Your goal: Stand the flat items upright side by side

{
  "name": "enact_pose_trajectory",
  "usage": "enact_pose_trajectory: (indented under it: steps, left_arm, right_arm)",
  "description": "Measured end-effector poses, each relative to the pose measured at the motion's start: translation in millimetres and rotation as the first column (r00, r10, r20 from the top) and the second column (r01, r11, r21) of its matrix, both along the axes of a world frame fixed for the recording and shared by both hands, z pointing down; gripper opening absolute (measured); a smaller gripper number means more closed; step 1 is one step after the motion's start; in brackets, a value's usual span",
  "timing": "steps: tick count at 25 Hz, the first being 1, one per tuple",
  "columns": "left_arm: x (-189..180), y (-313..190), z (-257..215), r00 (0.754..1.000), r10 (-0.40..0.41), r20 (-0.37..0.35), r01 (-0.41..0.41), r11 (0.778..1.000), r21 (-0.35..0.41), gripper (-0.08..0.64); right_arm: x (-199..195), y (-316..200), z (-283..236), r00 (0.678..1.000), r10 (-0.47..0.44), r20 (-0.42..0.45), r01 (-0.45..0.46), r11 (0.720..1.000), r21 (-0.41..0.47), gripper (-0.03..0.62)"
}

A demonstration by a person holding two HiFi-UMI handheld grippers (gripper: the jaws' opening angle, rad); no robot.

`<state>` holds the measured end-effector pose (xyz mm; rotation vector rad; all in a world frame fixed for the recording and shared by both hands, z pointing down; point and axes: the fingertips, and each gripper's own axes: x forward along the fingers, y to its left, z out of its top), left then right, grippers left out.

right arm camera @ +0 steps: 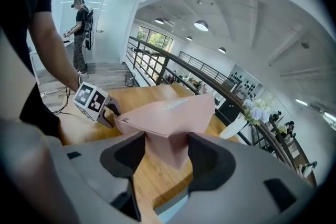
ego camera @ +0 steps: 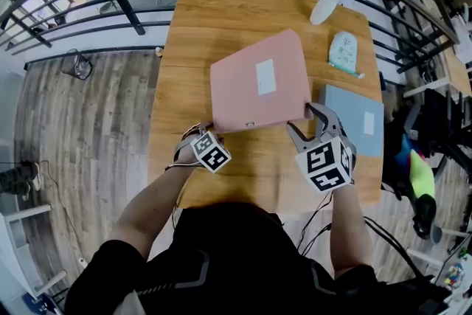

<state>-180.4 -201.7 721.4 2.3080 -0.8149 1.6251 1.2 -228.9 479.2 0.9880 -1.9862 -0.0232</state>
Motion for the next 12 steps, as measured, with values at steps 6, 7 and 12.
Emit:
enact_pose_trajectory:
  steps: [6, 7, 12]
  left_arm:
    - [-0.9, 3.1, 0.0, 1.0, -0.007, -0.016, 0.007, 1.0, -0.02, 0.241]
    - [-0.4, 4.6, 0.4, 1.0, 0.002, -0.02, -0.002, 1.0, -0.024, 0.241]
    - [-3.1, 5.7, 0.2, 0.999, 0.007, -0.045, -0.008, 0.999, -0.032, 0.229]
  right_arm:
    - [-32.2, 1.7, -26.5, 0.996, -0.056, 0.071, 0.056, 0.998, 0.012, 0.249]
    - [-37.4, 2.2, -29.9, 0.995, -0.065, 0.077, 0.064, 0.998, 0.018, 0.245]
    - [-59.9, 1.8, -42.0, 0.992, -0.116, 0.045, 0.114, 0.993, 0.044, 0.242]
